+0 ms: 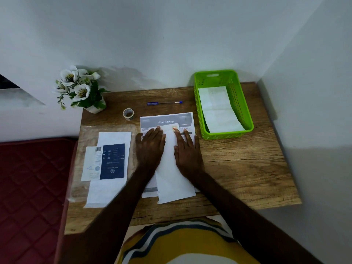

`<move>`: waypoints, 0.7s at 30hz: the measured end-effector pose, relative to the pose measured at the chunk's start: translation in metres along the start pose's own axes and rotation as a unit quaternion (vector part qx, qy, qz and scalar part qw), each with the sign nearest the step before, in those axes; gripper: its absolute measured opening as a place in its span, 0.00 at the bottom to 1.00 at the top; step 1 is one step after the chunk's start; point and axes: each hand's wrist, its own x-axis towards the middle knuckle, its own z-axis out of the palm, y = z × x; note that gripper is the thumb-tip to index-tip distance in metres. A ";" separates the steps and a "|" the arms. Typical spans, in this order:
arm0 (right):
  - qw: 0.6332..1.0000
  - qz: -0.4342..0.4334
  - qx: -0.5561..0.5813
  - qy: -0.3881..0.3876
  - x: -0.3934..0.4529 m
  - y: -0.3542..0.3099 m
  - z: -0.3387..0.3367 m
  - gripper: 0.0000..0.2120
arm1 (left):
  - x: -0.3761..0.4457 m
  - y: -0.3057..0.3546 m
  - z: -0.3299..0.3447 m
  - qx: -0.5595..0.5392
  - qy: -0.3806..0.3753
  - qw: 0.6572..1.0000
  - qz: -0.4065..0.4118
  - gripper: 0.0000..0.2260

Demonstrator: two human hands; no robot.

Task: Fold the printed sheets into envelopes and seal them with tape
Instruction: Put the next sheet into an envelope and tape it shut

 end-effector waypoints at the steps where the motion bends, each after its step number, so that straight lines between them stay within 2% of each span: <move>1: 1.000 0.004 0.001 -0.009 0.000 0.000 0.000 0.28 | 0.002 -0.001 -0.003 -0.004 0.005 1.000 0.001 0.17; 4: 1.000 0.004 -0.004 -0.026 0.000 0.000 -0.002 0.27 | 0.010 -0.002 -0.008 -0.015 0.018 1.000 0.000 0.16; 8: 0.999 0.009 -0.004 -0.032 0.000 -0.001 -0.006 0.28 | 0.027 -0.002 -0.011 0.016 -0.021 0.995 -0.096 0.14; 11: 0.999 0.012 -0.001 -0.032 0.000 -0.002 -0.006 0.28 | 0.033 -0.003 -0.011 -0.018 -0.031 0.988 -0.151 0.16; 21: 1.000 0.013 -0.001 -0.003 0.000 -0.001 0.001 0.28 | 0.049 -0.017 -0.024 -0.067 -0.097 0.984 -0.137 0.17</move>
